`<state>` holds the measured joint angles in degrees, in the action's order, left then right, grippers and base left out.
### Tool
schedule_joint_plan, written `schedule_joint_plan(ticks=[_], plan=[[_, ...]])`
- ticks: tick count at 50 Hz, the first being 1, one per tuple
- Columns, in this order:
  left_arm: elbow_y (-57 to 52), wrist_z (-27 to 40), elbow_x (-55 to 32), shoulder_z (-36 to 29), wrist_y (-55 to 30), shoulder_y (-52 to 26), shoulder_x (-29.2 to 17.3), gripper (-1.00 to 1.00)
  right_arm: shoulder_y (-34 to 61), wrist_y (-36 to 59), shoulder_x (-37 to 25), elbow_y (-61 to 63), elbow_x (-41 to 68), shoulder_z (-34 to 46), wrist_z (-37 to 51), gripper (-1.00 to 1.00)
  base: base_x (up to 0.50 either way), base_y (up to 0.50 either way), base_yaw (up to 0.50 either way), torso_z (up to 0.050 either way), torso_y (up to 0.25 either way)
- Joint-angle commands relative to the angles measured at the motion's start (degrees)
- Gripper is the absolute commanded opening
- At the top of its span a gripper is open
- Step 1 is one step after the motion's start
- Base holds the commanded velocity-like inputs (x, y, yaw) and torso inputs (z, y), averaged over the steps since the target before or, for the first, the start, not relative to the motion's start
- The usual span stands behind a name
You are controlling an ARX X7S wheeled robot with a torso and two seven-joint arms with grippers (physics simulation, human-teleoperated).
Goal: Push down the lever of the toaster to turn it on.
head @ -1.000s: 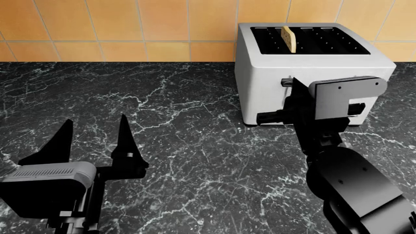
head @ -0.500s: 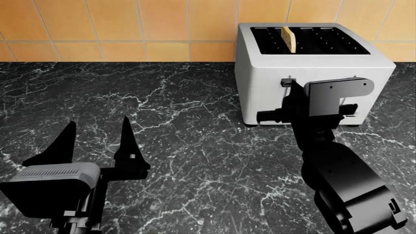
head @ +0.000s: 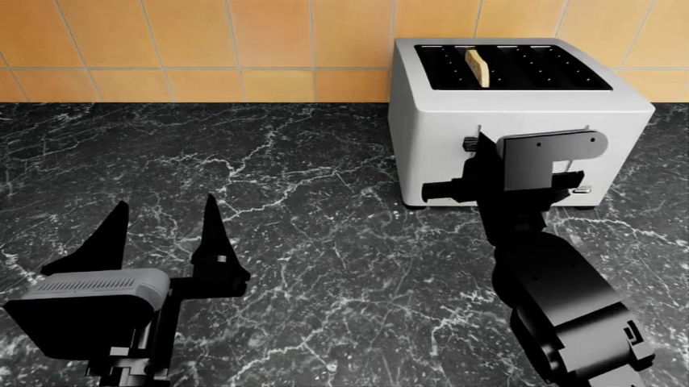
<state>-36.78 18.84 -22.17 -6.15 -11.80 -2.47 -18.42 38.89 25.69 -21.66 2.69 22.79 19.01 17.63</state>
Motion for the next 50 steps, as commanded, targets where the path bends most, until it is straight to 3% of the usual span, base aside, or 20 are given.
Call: schedule_joint_plan(ticks=[1, 38, 50], plan=[[-0.21, 0.17, -0.04, -0.05, 0.41, 0.64, -0.35, 1.00, -1.28, -0.93, 0.92, -6.12, 3.27, 0.59, -1.33, -1.00, 0.01, 0.00, 0.01, 0.000, 0.000], [0.45, 0.65, -0.17, -0.82, 1.02, 0.71, -0.88, 1.00, -5.43, -2.61, 1.72, -5.25, 4.41, 0.97, -0.84, -1.00, 0.00, 0.00, 0.00, 0.000, 0.000], [0.50, 0.72, -0.27, -0.87, 1.45, 1.01, -1.16, 1.00, -11.68, 1.53, -2.78, 16.54, 4.25, 1.55, 5.14, -1.00, 0.00, 0.00, 0.00, 0.000, 0.000]])
